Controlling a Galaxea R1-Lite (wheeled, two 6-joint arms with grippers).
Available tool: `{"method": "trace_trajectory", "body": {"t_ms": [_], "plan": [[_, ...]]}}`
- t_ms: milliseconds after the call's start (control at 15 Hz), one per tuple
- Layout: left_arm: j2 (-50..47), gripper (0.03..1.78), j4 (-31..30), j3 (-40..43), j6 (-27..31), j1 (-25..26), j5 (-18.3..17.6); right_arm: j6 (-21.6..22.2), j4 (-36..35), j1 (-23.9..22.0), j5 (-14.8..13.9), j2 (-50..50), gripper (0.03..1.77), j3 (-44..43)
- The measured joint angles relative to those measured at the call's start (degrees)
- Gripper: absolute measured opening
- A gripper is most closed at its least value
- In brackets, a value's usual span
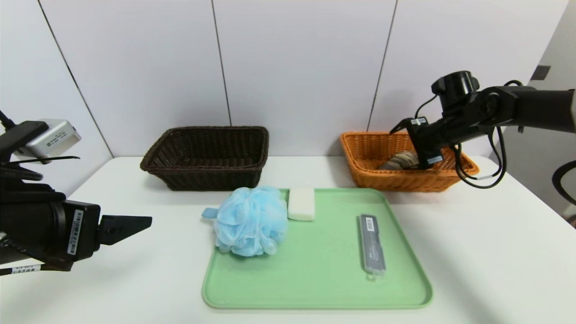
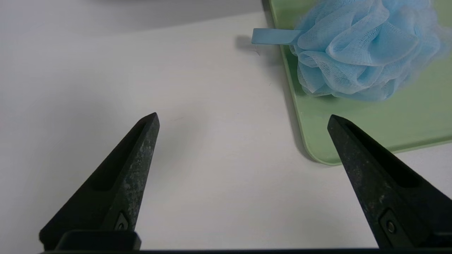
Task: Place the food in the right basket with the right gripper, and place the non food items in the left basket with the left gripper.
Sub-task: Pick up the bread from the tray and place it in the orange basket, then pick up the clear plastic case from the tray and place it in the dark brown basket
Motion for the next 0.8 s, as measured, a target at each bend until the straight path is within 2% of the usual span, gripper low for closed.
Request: {"method": "trace_trajectory", "body": {"t_ms": [333,467,667,800], "plan": [[-0.2,1.69,-0.1,-0.2,0.0,0.0,-0.1,-0.5,-0.7,1.9,0.2,-6.1,1.69,0.0],[-0.4,1.69,-0.2,-0.3,-0.1,0.0,-0.1,-2.5,-0.6,3.8,0.0,-10.1,1.69,0.0],[-0.8,1.69,-0.2,-0.5,-0.1,0.0,-0.3,-11.6,1.3,7.4,-0.3,-17.2,1.69,0.1],[-0.9,1.69,-0.2,-0.9,0.0,-0.1,-0.3,-20.7,4.8,10.1,-1.3,-20.9,1.69,0.2]]}}
